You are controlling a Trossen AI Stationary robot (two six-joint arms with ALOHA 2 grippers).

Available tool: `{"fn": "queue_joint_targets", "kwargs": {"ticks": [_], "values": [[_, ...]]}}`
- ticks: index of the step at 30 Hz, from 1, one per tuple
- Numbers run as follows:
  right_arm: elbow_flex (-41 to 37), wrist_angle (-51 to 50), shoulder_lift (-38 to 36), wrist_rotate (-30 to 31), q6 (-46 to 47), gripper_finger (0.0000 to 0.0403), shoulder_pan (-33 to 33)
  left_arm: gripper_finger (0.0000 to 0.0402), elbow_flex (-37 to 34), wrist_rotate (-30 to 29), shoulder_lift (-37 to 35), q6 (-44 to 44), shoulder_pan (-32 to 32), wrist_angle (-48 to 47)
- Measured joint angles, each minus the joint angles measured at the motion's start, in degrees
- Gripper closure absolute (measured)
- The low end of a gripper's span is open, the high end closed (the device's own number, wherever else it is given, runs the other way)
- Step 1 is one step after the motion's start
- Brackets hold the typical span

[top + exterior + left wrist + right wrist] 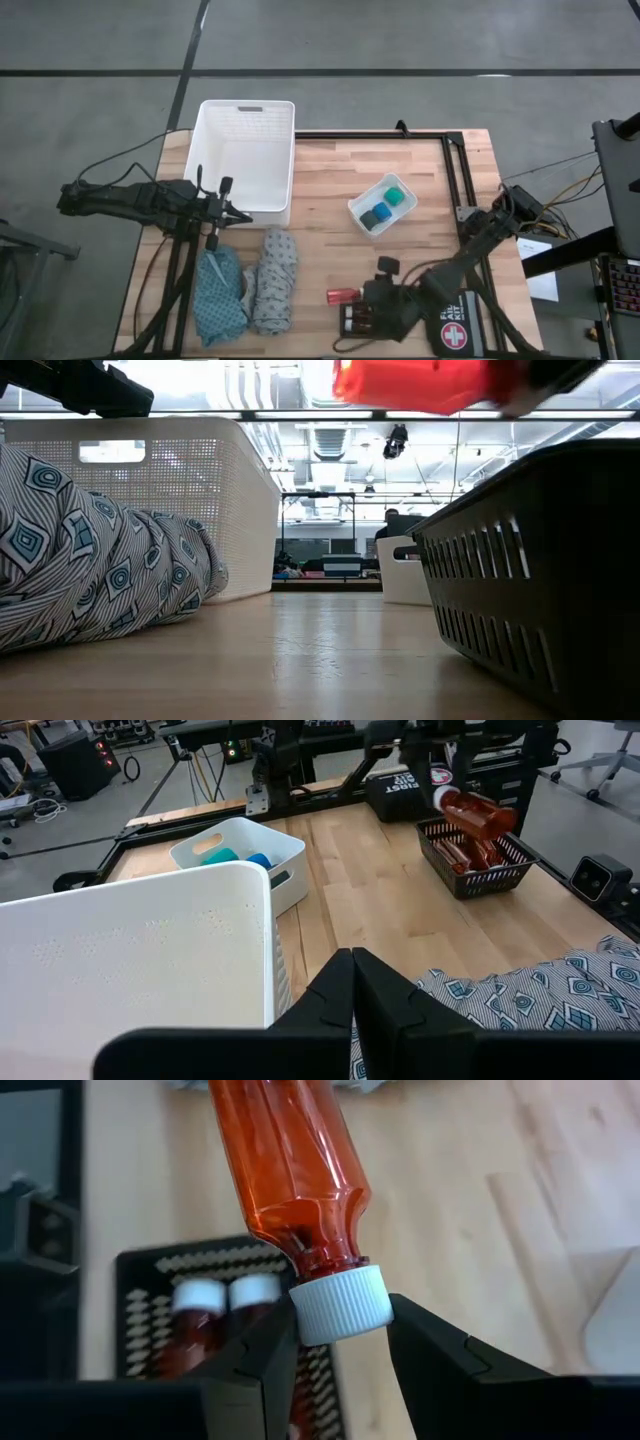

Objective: Pick & place medical supplies in basket/bin
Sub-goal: Put the red pill bottle into the black bin

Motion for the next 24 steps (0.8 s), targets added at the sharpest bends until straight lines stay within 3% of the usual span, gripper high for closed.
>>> {"fn": "queue_joint_targets", "kwargs": {"ticks": [12,24], "values": [[-0.70,-2.55,2.63,-0.02,16.05,0.0266,7.30,0.0396,0.00,0.00,-0.01,0.01,0.00,0.00],[-1.39,-2.31,6.27,-1.41,18.76,0.0266,8.25,0.0396,0.00,-0.02,0.00,0.01,0.00,0.00]]}}
